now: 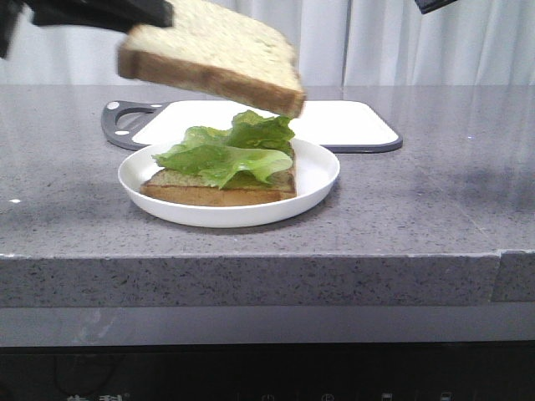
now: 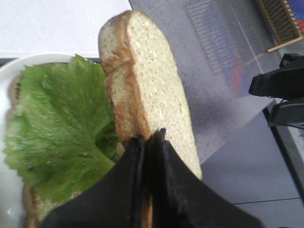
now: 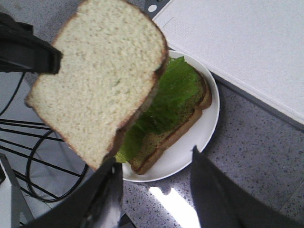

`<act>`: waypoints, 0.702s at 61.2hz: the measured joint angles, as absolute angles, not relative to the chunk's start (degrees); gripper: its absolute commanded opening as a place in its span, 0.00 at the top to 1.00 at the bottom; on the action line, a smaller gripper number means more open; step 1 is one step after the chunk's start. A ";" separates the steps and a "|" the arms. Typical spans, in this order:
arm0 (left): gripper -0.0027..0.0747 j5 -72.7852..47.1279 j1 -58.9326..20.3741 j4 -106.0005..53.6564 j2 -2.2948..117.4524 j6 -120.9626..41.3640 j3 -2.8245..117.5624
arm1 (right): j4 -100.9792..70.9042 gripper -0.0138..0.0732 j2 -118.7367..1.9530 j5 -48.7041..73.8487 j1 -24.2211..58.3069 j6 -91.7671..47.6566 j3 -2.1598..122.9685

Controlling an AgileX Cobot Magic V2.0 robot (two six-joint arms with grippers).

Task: Left arm grabs bread, right arm adds lettuce
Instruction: 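Lower the held bread slice onto the lettuce with the left gripper and release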

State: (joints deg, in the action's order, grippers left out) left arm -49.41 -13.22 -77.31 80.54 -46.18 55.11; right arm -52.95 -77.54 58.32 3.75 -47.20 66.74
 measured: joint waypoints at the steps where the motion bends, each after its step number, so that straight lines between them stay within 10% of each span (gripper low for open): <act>1: 0.99 -49.70 -13.22 -77.85 81.47 -46.59 55.11 | -52.95 0.42 -77.54 58.42 3.75 -47.20 66.74; 43: 0.92 -50.01 -12.42 -79.99 89.82 -48.59 56.16 | -52.73 0.42 -77.54 59.82 3.75 -47.20 66.74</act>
State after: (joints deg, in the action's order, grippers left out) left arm -50.01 -12.42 -79.99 89.82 -48.59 56.16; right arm -52.73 -77.54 59.82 3.75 -47.20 66.74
